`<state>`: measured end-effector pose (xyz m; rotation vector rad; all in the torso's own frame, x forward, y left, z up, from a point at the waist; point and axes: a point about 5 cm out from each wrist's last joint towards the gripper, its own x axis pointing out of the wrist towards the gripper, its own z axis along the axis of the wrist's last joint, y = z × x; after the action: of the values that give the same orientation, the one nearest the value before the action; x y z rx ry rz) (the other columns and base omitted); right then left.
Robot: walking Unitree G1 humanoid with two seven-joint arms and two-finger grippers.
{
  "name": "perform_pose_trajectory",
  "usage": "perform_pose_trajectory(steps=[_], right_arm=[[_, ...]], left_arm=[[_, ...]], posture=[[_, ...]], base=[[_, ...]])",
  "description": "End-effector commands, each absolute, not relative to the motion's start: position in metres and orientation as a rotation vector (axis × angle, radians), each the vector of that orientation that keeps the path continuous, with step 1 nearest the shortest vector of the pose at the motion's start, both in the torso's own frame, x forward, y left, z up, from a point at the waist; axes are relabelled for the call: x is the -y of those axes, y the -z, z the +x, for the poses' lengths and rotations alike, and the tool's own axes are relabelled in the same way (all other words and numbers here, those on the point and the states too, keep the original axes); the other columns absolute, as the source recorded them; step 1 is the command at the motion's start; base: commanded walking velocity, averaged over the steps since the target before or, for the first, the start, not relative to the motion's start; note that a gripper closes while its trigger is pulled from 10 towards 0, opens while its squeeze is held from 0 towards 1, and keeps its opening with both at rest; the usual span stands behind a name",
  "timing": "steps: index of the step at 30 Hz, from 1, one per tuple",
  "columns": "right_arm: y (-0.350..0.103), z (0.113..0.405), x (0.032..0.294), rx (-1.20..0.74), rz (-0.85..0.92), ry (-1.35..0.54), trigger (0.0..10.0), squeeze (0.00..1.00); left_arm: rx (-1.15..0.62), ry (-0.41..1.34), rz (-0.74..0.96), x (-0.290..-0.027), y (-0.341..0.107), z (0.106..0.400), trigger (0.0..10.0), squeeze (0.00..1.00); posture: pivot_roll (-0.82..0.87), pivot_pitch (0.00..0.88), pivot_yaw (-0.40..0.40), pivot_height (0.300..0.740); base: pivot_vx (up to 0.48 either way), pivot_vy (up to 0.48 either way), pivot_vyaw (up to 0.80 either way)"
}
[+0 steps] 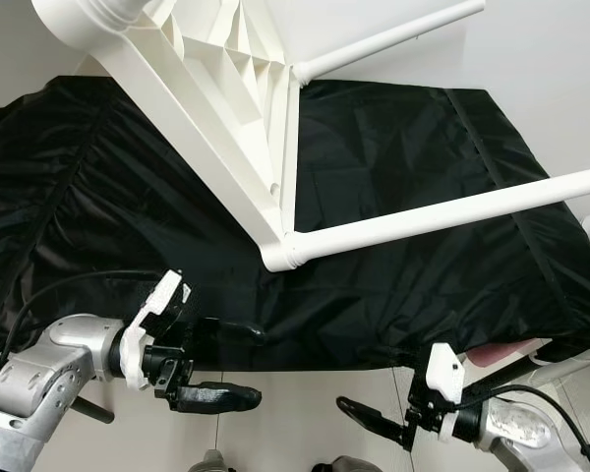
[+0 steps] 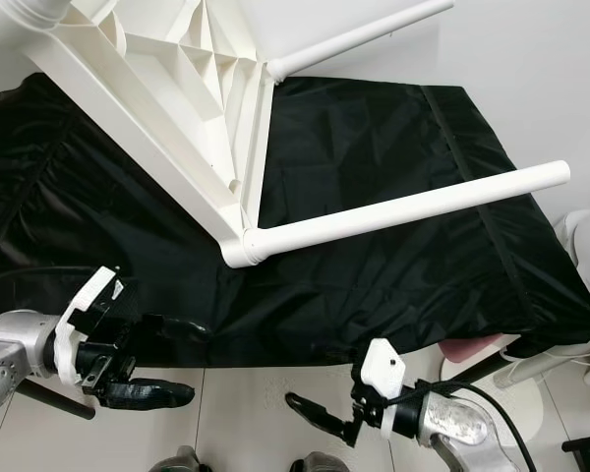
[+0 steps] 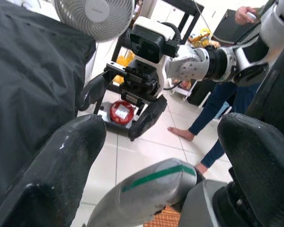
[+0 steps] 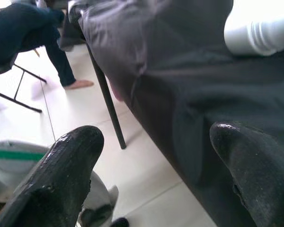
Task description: Building children table
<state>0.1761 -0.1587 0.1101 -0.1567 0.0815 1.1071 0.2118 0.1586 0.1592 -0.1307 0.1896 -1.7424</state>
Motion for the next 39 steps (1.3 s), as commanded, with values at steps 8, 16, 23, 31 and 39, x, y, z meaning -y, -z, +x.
perform_pose_trajectory(steps=[8, 16, 23, 31, 39], right_arm=[[-0.151, 0.188, 0.15, 0.029, -0.163, -1.089, 10.0, 0.0], [-0.168, 0.193, 0.15, 0.069, -0.187, -1.081, 10.0, 0.0], [-0.195, 0.214, 0.156, 0.171, -0.245, -1.005, 10.0, 0.0], [-0.211, 0.223, 0.153, 0.24, -0.263, -0.976, 10.0, 0.0], [-0.231, 0.233, 0.15, 0.347, -0.259, -0.891, 10.0, 0.0]], left_arm=[[-0.258, 1.778, -0.139, -0.152, -0.16, 0.202, 10.0, 0.0], [-0.295, 1.755, -0.131, -0.158, -0.145, 0.204, 10.0, 0.0], [-0.282, 1.698, -0.13, -0.169, -0.127, 0.214, 10.0, 0.0], [-0.255, 1.693, -0.132, -0.168, -0.133, 0.212, 10.0, 0.0], [-0.219, 1.687, -0.123, -0.16, -0.148, 0.211, 10.0, 0.0]], posture=[[0.03, 0.052, -0.01, 0.74], [0.03, 0.039, -0.014, 0.74], [0.04, 0.019, -0.031, 0.74], [0.05, 0.014, -0.038, 0.74], [0.05, 0.012, -0.04, 0.74]], base=[[0.0, 0.0, 0.0], [0.0, 0.0, 0.0], [0.0, 0.0, 0.0], [0.0, 0.0, 0.0], [0.0, 0.0, 0.0]])
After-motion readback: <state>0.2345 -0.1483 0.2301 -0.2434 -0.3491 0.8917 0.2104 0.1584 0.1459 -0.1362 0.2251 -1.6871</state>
